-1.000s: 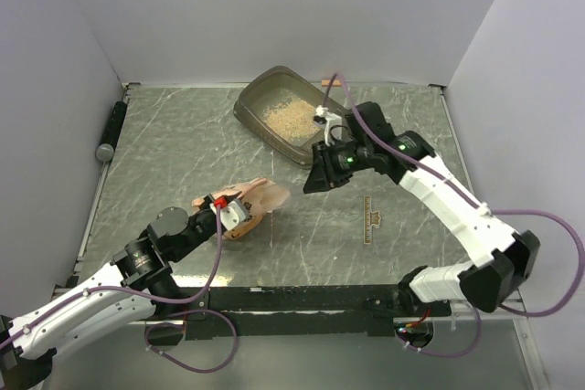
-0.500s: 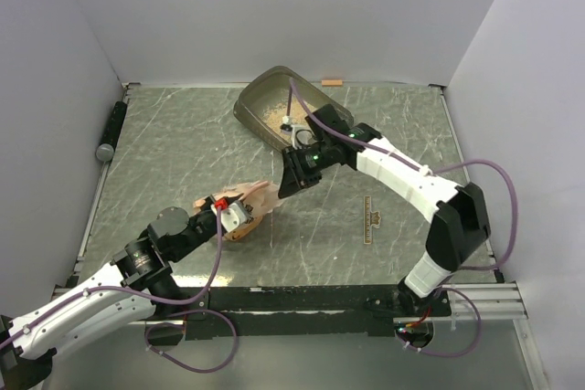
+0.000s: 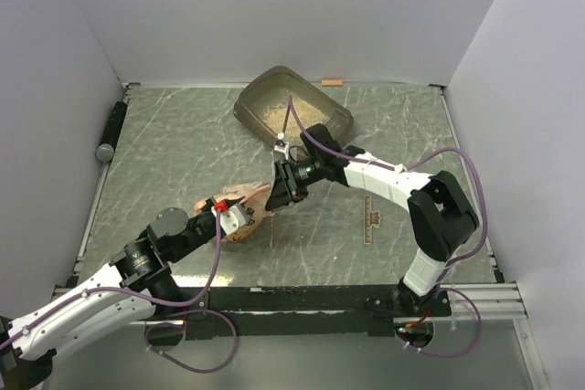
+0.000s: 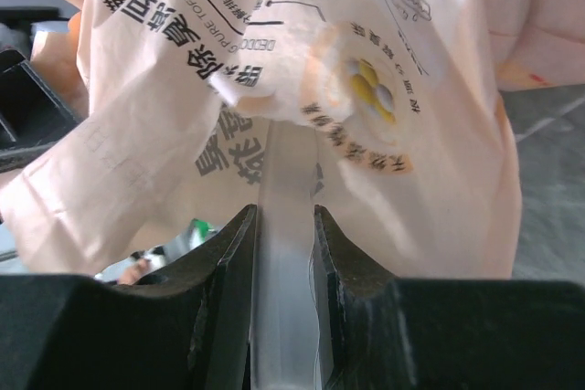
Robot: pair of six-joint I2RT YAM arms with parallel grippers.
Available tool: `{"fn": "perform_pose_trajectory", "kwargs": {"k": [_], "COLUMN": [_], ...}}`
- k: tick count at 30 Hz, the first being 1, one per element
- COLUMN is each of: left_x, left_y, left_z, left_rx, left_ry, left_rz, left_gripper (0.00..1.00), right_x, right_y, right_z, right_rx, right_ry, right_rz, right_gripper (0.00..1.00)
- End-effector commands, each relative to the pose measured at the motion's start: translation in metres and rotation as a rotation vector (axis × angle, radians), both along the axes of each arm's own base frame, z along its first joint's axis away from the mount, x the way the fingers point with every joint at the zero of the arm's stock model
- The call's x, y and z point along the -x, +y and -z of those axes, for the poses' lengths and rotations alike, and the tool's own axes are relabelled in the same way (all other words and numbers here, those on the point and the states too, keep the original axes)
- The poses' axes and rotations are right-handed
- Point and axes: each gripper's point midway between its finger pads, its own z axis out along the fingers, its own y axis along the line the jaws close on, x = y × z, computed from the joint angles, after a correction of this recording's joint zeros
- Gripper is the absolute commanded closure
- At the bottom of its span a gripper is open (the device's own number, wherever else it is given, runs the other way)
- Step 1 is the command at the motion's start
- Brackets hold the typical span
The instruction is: Fill the litter box with clean litter
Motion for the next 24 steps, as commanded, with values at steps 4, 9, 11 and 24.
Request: {"fn": "perform_pose_trajectory", "kwargs": {"k": [4,9,11,24], "left_x": [0.007,0.007,0.007,0.008], "left_y": [-0.012,-0.014,-0.014,-0.012], "left_z": [-0.042,-0.041,-0.041,-0.041], "left_rx": [0.117,0.112,0.112,0.117], "left_ry": [-0.066,-0.061,-0.06,-0.067], "left_rz": [0.069,0.074,0.075,0.071], "left_gripper": [0.99,0.99,0.99,0.99], "right_x": [0.024,0.035,0.038,0.037], "right_y": [0.005,0.0,-0.001,-0.022], "right_z": [-0.027,-0.048,-0.053,-0.053], "right_rx": [-0.174,-0.271,-0.307,-0.37], "right_ry": [0.029,0.017,0.015,0.003], "right_rz": [-0.057,-0.063,-0.054,0.084], "right_gripper": [1.0,1.0,1.0,1.0]}}
